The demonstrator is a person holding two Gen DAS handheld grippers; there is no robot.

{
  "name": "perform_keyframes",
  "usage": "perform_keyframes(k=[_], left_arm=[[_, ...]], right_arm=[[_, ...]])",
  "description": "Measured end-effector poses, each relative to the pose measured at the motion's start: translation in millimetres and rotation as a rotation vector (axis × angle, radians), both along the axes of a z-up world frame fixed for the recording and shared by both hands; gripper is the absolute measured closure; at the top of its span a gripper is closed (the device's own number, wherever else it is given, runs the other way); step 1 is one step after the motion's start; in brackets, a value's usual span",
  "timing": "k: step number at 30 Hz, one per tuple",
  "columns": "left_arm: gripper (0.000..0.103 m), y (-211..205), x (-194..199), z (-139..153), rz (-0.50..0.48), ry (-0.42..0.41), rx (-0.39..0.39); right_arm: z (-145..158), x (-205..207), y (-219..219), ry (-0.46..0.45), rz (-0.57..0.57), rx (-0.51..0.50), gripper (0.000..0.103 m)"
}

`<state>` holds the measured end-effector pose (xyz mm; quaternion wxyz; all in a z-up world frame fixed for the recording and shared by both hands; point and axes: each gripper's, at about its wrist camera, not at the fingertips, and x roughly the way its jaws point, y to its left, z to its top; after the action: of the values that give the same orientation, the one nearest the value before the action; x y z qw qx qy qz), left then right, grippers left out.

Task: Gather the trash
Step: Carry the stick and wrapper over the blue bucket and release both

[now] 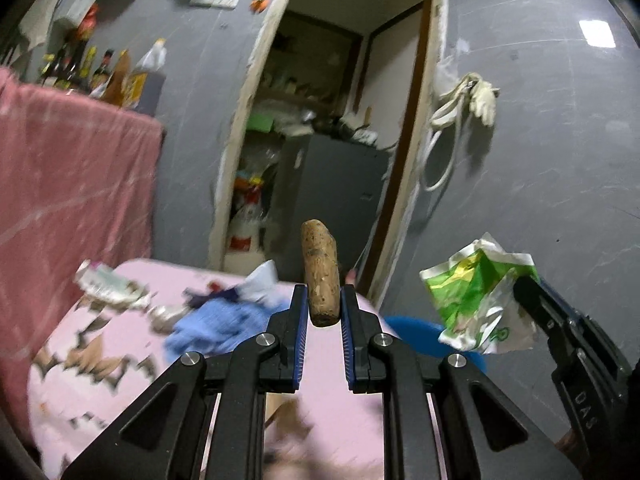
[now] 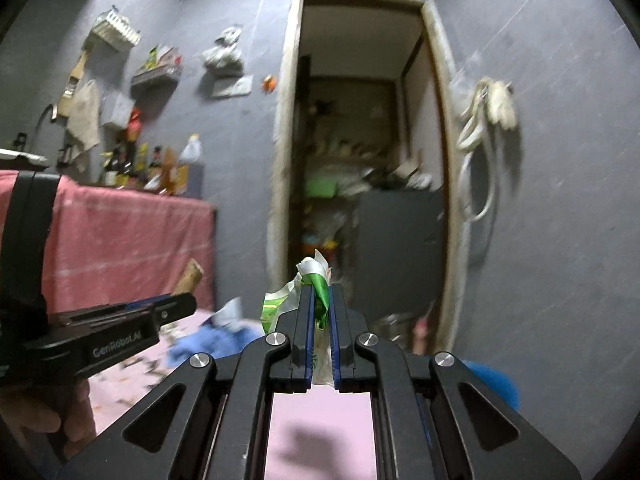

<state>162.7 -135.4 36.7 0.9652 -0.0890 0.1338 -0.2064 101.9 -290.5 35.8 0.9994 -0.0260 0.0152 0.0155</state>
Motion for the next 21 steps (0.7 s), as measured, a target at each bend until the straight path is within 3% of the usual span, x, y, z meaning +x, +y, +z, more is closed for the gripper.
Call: perform_keyframes(k=[7, 12, 17, 21], left_arm=[[0.090, -52.7, 16.2, 16.6, -0.041, -0.119, -0.006], [0.090, -84.6, 33.2, 16.1, -0.068, -0.136, 0.010], [0.090, -117.0, 62.3, 5.9, -0.112, -0.081, 0.038], [0.090, -141.4, 93.9, -7.0, -0.204, 0.059, 0.035]], right_arm=[[7.4, 18.9, -48.8, -0.079, -0.119, -0.010, 0.098], [-0.5, 37.5, -83.3, -0.077, -0.182, -0.009, 0.098], [-14.5, 55.4, -114.0, -0.036, -0.226, 0.008, 0.098], [-32.4, 70.0, -138.7, 0.038, -0.257, 0.054, 0.098]])
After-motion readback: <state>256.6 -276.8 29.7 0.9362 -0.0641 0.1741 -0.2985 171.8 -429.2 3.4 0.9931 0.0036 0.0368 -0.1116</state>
